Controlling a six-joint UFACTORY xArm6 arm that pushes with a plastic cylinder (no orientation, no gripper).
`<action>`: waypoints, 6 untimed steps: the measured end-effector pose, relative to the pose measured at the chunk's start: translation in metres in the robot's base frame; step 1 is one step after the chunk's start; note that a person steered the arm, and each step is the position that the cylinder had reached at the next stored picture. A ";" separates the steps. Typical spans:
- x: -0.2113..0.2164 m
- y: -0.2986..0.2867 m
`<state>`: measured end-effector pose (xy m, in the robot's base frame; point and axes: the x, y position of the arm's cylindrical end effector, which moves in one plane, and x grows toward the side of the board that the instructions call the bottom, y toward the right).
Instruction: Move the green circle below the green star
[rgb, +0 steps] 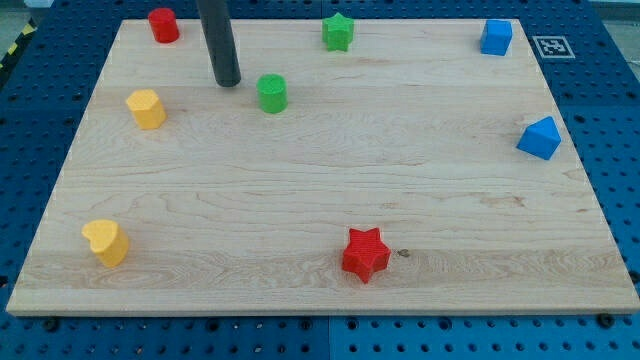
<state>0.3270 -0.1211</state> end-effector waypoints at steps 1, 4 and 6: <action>0.010 0.032; 0.043 0.082; 0.044 0.062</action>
